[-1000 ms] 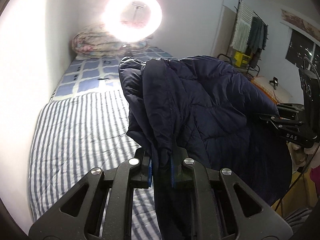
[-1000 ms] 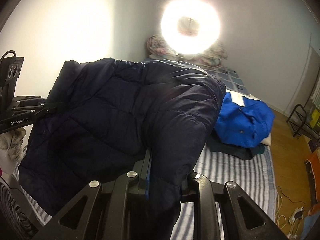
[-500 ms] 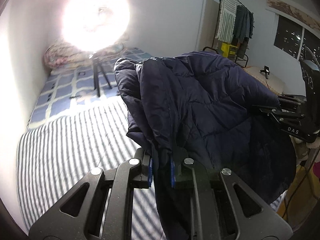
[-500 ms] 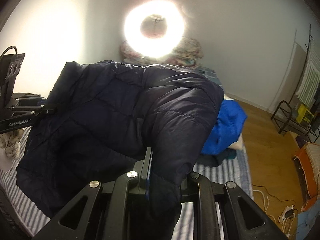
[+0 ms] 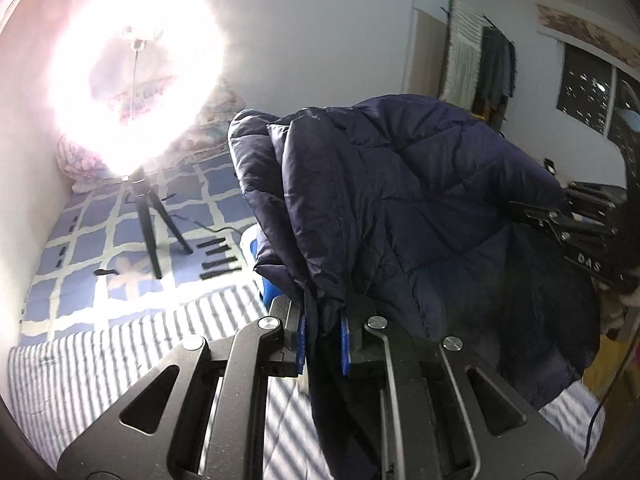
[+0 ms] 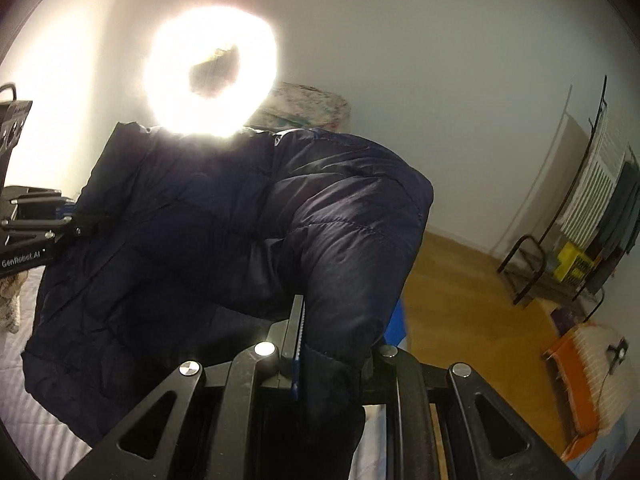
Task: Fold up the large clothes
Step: 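Lower the folded side onto the jacket and open both tools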
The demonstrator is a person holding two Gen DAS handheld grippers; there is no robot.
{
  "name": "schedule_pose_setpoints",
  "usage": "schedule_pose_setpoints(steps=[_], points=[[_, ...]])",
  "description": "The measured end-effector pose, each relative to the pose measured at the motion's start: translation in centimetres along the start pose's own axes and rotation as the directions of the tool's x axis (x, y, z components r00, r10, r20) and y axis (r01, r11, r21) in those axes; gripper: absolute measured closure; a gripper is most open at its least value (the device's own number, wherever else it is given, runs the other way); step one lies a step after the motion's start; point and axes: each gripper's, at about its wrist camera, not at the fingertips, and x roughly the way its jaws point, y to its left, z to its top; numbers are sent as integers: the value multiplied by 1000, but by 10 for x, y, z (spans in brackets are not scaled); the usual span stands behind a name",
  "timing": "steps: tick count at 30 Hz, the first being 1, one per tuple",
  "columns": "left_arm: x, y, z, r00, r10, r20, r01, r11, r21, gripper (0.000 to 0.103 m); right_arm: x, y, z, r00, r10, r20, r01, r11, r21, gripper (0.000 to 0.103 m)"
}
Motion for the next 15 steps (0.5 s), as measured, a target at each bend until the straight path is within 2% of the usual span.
schedule_pose_setpoints(steps=[6, 9, 11, 13, 14, 15], points=[[69, -1, 25, 999, 46, -6, -46, 999, -3, 93, 56, -21, 18, 999, -50, -8, 50, 999, -8, 87], [96, 9, 27, 997, 74, -19, -75, 996, -38, 93, 87, -21, 22, 999, -42, -29, 42, 999, -9, 87], [113, 16, 21, 992, 114, -46, -117, 992, -52, 92, 120, -24, 17, 992, -63, -109, 61, 998, -20, 78], [139, 22, 13, 983, 130, -128, -140, 988, -69, 89, 145, -31, 9, 977, -97, -189, 93, 995, -29, 67], [150, 27, 7, 978, 133, -158, -147, 986, -83, 86, 151, -34, 5, 971, -132, -197, 128, 991, -32, 56], [153, 29, 4, 979, 133, -156, -149, 984, -93, 85, 152, -37, 2, 966, -185, -183, 183, 983, -30, 50]])
